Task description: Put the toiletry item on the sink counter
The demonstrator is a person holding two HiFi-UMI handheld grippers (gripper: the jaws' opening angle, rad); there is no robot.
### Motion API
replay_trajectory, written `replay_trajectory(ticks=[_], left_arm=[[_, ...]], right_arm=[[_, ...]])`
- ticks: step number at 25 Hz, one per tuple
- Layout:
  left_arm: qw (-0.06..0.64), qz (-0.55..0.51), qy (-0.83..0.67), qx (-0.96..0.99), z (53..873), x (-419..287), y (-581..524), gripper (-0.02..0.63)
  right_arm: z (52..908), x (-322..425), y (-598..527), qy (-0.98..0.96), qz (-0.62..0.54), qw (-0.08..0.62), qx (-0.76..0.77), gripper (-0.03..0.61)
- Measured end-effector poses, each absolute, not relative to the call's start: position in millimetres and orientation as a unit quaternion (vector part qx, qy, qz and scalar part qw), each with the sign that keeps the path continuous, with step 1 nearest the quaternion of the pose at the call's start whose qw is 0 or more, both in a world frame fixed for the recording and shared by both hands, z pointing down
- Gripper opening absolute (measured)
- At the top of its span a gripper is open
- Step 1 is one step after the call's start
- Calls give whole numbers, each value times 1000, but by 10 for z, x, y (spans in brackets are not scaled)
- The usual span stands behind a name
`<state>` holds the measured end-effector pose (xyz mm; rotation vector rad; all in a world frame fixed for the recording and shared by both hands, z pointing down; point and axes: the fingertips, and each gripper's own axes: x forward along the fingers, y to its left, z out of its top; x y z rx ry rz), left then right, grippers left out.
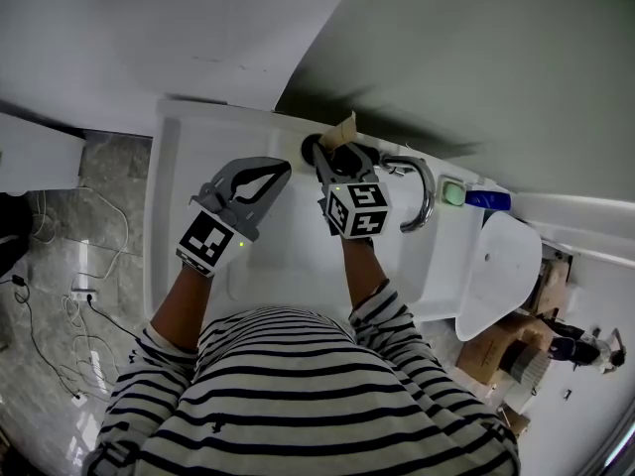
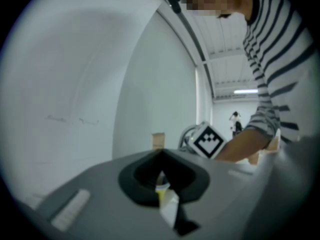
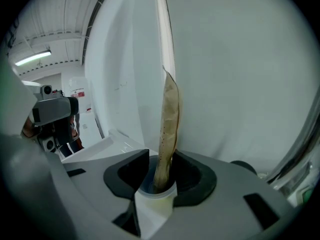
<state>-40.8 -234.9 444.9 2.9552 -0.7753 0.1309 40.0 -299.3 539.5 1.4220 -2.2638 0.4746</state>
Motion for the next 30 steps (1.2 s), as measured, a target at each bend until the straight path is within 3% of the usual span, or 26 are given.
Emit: replay_trajectory(ticks=[11,30], left_arm=[[39,44,-254,966,4421,-370,-2315,6],[29,27,-254,966,4242,-368,-2237,6]], right_arm=[[5322,379,-2930,-812,159,231,512,129],[4713,637,-2950,-797,115,192,560,130]])
